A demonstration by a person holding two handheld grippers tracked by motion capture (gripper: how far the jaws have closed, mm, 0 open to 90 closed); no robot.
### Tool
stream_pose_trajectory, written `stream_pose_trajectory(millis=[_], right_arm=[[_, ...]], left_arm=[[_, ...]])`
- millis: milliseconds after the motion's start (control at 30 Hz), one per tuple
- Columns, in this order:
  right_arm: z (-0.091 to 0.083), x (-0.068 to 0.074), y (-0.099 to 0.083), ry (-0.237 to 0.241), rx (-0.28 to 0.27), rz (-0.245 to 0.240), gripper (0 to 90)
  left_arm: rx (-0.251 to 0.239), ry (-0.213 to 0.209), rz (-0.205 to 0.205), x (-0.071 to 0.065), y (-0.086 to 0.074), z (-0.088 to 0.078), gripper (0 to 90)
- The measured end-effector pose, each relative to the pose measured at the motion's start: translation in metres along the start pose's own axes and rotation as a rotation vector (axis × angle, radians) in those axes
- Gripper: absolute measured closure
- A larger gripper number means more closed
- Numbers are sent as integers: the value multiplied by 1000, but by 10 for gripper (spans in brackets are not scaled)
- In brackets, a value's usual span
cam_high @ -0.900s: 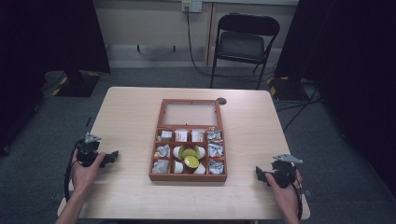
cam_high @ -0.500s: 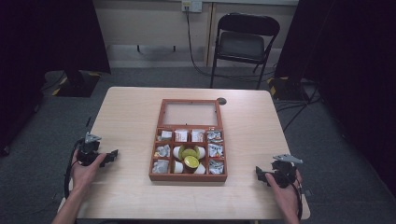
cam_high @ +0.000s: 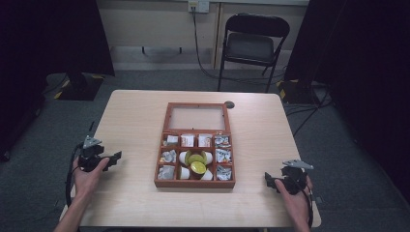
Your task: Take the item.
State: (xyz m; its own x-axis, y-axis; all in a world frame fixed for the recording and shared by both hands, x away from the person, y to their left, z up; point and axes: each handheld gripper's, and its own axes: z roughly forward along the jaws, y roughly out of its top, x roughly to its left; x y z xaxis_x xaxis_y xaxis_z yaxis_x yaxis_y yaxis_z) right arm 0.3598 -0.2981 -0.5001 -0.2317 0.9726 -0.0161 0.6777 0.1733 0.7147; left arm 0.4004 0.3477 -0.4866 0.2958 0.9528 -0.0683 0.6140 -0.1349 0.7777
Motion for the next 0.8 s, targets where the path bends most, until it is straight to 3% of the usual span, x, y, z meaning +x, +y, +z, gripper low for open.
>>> stream_pose_trajectory(millis=[233, 533, 800], right_arm=[[0, 0, 0, 0, 0, 0, 32], [0, 0, 0, 0, 0, -1, 31], [0, 0, 0, 0, -1, 0, 32]], left_arm=[[-11, -14, 8, -5, 2, -3, 241], [-33, -79, 1, -9, 6, -10, 274], [-50, -120, 36, -20, 14, -16, 274]])
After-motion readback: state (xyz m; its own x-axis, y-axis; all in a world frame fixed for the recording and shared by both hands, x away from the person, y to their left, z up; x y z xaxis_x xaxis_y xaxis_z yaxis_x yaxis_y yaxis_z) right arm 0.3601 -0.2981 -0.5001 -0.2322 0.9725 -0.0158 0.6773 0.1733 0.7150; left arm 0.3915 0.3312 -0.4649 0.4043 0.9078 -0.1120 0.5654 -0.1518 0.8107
